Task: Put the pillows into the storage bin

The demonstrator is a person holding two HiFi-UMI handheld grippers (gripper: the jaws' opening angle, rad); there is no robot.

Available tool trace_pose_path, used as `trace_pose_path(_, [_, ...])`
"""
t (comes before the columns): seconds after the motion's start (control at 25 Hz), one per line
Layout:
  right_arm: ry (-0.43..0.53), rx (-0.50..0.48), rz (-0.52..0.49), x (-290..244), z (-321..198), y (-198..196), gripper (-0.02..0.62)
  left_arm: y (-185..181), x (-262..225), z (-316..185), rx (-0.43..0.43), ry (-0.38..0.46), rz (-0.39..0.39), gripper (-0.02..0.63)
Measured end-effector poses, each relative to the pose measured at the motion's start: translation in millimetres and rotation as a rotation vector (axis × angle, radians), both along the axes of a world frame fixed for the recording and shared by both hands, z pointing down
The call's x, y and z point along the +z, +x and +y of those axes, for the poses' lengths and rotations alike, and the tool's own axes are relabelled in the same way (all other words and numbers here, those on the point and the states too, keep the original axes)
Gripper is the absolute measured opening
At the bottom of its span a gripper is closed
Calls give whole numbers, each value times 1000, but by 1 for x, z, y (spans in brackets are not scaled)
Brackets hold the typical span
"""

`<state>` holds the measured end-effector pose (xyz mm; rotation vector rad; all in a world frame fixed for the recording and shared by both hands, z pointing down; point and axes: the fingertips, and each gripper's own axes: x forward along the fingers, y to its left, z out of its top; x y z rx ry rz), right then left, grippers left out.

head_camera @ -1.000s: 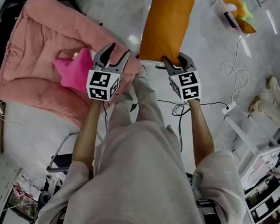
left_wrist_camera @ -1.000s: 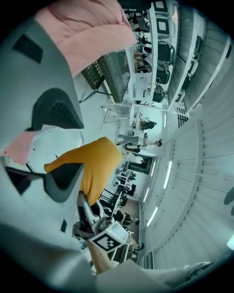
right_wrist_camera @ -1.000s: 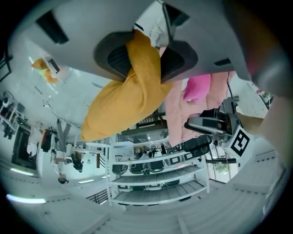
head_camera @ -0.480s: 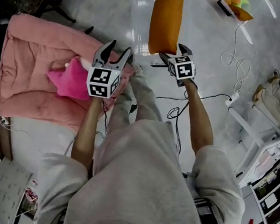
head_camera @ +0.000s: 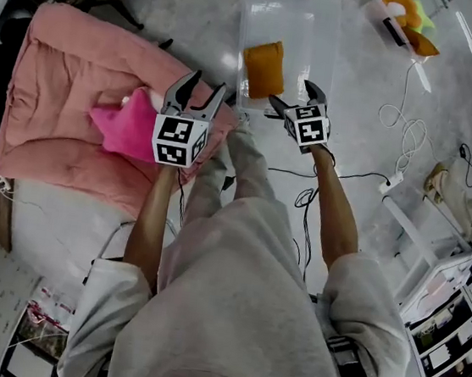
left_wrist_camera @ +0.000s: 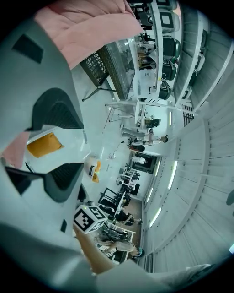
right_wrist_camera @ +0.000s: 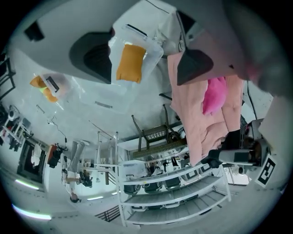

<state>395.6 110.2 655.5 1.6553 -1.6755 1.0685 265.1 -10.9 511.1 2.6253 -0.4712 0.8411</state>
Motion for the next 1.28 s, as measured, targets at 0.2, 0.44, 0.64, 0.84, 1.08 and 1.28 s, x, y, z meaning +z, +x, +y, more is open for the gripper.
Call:
trace_pose_path(0.2, [87, -92, -10, -32, -39, -38, 433, -37, -7, -11, -82, 9, -6, 230])
trace_pose_path(0.44, [171, -252, -44, -60, -92, -130, 423, -119, -12, -35, -241, 22, -7, 230])
trace_pose_path(0.64, [181, -427, -90, -59, -126, -224, 422, -208, -10, -51, -404, 27, -22, 230])
trace_pose_path(0.84, [145, -572, -113, -46, -138, -308, 422, -301, -8, -51, -550, 27, -38, 230])
trace_pose_path(1.08, [100, -729, -113, -23, -144, -382, 420, -383, 5, -37, -703, 11, -44, 229])
trace_pose_path(1.28, [72, -892, -14, -5, -160, -418, 420, -426, 15, -32, -762, -5, -33, 230])
